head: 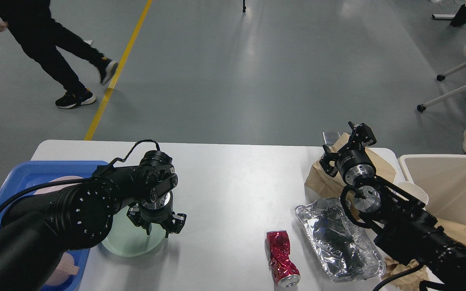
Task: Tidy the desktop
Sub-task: 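Lower the left gripper and grasp the green plate's rim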
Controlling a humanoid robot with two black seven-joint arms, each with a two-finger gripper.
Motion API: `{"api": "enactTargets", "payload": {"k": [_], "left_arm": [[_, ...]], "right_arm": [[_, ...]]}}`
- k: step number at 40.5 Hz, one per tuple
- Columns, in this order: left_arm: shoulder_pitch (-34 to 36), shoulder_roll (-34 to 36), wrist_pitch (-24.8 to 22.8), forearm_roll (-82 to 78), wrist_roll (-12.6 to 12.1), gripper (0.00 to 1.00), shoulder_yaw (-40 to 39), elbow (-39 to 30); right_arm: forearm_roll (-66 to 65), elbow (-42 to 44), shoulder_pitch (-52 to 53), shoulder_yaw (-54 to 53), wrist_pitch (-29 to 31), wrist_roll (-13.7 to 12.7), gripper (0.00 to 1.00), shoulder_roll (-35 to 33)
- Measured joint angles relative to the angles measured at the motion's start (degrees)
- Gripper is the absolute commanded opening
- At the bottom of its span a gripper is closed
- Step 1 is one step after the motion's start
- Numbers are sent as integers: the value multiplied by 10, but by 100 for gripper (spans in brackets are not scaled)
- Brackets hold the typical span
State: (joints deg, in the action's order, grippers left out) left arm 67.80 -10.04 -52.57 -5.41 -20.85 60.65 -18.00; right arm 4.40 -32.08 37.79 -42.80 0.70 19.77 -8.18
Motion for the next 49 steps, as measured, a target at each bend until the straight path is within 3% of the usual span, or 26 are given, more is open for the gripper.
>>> {"api": "enactTargets", "payload": {"k": [49], "left_arm": [[-9,0,7,1,2,25,-1,2]], "right_arm": [[0,0,0,0,0,0,100,0]]}}
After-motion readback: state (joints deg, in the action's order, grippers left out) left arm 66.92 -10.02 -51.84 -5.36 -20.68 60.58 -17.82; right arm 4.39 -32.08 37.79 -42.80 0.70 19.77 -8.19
